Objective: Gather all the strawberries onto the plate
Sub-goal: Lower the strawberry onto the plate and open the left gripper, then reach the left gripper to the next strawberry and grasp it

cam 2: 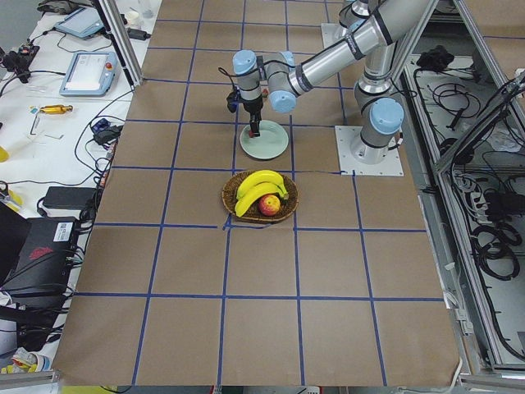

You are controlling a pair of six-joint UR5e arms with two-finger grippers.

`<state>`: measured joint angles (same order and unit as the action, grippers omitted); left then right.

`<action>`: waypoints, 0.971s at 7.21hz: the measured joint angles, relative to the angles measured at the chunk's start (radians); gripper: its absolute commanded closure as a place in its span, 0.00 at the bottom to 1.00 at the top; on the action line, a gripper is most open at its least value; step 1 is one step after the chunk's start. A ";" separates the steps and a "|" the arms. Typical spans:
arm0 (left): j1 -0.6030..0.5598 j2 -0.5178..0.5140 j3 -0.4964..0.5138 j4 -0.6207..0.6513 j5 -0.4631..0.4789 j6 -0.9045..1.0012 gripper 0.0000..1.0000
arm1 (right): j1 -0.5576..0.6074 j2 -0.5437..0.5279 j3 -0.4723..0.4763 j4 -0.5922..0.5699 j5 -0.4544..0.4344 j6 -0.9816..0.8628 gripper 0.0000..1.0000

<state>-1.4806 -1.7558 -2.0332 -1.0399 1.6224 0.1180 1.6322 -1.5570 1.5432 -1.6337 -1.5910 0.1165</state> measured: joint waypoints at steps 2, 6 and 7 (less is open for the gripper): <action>-0.109 -0.007 0.081 -0.001 -0.070 -0.166 0.02 | 0.000 0.000 0.000 0.000 0.000 0.000 0.00; -0.335 -0.152 0.143 0.146 -0.149 -0.519 0.10 | 0.000 0.000 0.002 0.001 0.000 0.000 0.00; -0.362 -0.196 0.153 0.179 -0.147 -0.569 0.14 | 0.000 0.000 0.002 0.002 0.000 0.000 0.00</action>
<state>-1.8426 -1.9521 -1.8800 -0.8613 1.4757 -0.4514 1.6321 -1.5570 1.5453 -1.6322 -1.5907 0.1166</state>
